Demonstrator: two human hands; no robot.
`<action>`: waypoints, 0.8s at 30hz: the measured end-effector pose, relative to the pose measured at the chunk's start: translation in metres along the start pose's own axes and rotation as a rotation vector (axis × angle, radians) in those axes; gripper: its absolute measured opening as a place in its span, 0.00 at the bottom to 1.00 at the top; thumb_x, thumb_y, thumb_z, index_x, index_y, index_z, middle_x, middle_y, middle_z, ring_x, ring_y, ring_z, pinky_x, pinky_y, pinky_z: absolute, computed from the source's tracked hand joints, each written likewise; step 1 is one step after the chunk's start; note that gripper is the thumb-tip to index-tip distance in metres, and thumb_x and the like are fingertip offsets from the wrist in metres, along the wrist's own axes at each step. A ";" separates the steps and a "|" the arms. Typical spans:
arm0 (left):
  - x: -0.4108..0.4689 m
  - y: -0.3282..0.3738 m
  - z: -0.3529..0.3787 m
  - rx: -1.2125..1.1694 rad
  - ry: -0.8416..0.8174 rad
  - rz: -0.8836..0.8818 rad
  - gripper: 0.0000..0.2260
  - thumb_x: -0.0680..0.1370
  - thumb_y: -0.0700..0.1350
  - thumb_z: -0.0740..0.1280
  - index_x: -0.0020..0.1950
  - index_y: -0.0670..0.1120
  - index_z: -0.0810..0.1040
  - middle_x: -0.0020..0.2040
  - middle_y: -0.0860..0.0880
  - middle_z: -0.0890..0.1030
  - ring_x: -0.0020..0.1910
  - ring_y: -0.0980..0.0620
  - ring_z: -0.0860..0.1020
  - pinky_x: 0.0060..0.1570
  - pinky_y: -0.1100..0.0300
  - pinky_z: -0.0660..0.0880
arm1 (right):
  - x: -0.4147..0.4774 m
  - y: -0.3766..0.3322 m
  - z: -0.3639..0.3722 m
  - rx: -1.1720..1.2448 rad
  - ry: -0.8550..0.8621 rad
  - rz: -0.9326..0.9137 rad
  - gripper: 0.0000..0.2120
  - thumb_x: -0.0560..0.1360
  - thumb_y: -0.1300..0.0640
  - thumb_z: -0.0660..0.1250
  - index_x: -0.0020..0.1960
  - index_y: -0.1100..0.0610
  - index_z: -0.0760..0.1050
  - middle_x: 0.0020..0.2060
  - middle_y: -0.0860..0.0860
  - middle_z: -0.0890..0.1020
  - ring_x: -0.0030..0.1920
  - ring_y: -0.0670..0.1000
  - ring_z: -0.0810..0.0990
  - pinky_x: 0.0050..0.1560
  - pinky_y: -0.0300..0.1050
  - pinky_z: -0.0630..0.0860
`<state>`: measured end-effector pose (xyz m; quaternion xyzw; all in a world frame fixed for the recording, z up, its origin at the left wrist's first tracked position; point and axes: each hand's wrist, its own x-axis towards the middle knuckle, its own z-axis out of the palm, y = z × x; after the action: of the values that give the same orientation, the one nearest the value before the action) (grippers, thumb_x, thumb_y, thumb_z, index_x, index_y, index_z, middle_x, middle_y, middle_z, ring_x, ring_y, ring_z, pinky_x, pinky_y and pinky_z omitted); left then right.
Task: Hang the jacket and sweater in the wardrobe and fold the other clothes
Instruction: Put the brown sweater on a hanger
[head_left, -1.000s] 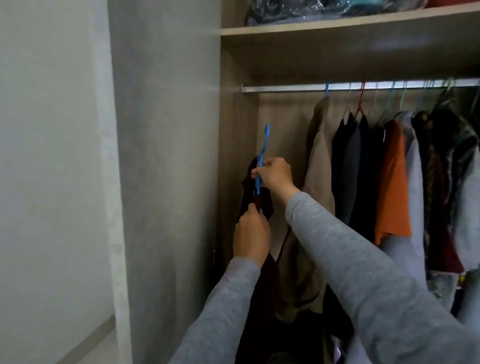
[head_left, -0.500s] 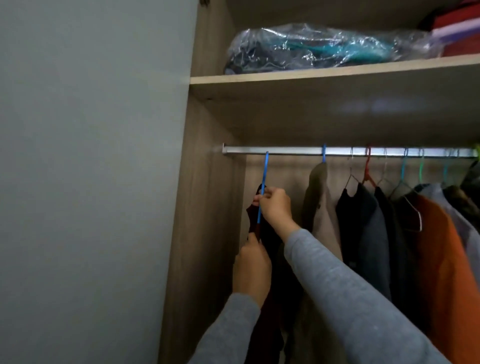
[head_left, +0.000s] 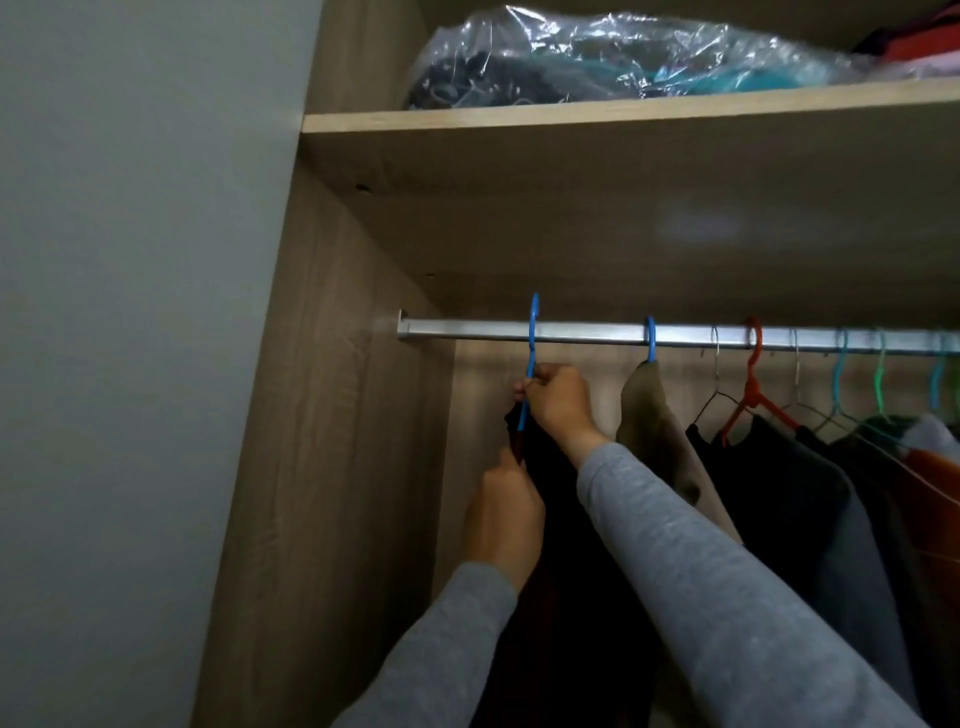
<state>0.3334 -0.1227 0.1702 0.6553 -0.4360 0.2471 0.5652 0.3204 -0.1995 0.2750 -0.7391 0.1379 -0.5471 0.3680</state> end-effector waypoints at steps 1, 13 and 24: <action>0.003 -0.001 0.002 -0.017 0.005 0.020 0.12 0.82 0.44 0.53 0.54 0.42 0.75 0.46 0.43 0.80 0.43 0.46 0.79 0.45 0.52 0.77 | 0.003 0.000 -0.002 0.008 0.001 -0.011 0.07 0.74 0.68 0.63 0.48 0.66 0.79 0.42 0.59 0.82 0.46 0.55 0.81 0.54 0.51 0.78; 0.003 -0.003 0.018 -0.103 -0.020 0.041 0.12 0.81 0.41 0.55 0.59 0.42 0.75 0.38 0.50 0.76 0.34 0.55 0.75 0.31 0.69 0.67 | 0.008 0.033 -0.011 -0.054 0.046 -0.006 0.06 0.77 0.65 0.62 0.48 0.63 0.78 0.47 0.60 0.82 0.49 0.56 0.81 0.56 0.51 0.78; -0.067 0.002 -0.008 -0.263 -0.059 -0.050 0.08 0.80 0.49 0.61 0.53 0.46 0.76 0.42 0.52 0.80 0.40 0.59 0.79 0.41 0.62 0.76 | -0.056 0.031 -0.019 -0.005 -0.022 0.121 0.16 0.80 0.50 0.57 0.59 0.58 0.77 0.55 0.57 0.80 0.57 0.57 0.77 0.60 0.50 0.73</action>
<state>0.2993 -0.0960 0.1188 0.5933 -0.4645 0.1546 0.6390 0.2888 -0.1943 0.2160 -0.7363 0.1797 -0.5151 0.4002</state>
